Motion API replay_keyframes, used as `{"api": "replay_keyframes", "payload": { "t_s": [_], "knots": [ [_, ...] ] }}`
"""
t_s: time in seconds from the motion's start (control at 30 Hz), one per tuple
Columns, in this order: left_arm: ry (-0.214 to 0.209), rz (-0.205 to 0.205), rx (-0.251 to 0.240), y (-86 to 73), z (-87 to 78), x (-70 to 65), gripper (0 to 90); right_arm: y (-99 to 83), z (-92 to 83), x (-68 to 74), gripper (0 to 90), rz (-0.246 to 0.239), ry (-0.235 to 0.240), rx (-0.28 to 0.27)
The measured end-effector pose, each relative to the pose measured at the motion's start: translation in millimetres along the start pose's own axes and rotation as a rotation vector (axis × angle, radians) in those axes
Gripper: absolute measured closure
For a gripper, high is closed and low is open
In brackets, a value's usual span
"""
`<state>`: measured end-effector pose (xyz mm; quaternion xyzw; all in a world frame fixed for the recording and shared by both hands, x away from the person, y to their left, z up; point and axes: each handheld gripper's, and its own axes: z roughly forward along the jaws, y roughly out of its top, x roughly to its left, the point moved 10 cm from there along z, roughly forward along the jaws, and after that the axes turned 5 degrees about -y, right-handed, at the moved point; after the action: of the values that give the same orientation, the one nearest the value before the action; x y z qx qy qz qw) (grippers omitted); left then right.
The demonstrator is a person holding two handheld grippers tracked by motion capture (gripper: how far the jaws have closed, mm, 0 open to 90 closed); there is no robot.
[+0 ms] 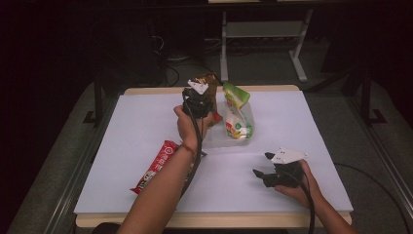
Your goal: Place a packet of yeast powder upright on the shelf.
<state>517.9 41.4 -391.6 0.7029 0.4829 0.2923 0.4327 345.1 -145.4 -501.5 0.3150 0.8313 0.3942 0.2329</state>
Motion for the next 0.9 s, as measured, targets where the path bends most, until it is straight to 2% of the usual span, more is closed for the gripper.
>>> {"api": "replay_keyframes", "payload": {
  "t_s": [0.1,0.17,0.27,0.33,0.43,0.53,0.63,0.77,0.9],
  "knots": [
    [0.008,0.006,0.009,-2.5,6.1,-6.7,69.2,-0.6,-0.2,-0.2,25.6,-0.003,0.001,0.002],
    [0.004,-0.014,0.011,-5.0,10.3,-10.8,69.2,-0.4,-0.6,-0.9,25.5,-0.001,0.000,-0.001],
    [-0.034,-0.064,0.013,-10.3,13.4,-16.5,69.2,-0.1,-0.4,-0.8,25.6,-0.002,0.001,-0.002],
    [-0.074,-0.102,0.020,-16.3,14.9,-21.2,69.0,-0.1,-0.4,0.0,25.6,-0.005,0.002,-0.001],
    [-0.113,-0.125,0.022,-23.4,15.7,-24.3,68.1,0.0,-0.2,0.2,25.6,-0.006,0.003,0.000],
    [-0.161,-0.130,0.025,-29.0,14.3,-27.1,66.4,-0.1,-0.6,0.2,25.6,-0.003,0.004,0.000],
    [-0.202,-0.107,0.029,-31.8,10.3,-30.2,64.5,-0.1,-0.5,-0.3,25.5,-0.003,0.004,-0.001],
    [-0.226,-0.050,0.040,-35.6,4.4,-34.8,63.0,-0.5,0.1,-0.7,25.4,-0.003,0.004,0.001],
    [-0.242,-0.044,0.058,-42.1,2.3,-33.0,62.6,-0.2,0.2,0.1,25.2,-0.003,0.005,0.002]
  ]
}}
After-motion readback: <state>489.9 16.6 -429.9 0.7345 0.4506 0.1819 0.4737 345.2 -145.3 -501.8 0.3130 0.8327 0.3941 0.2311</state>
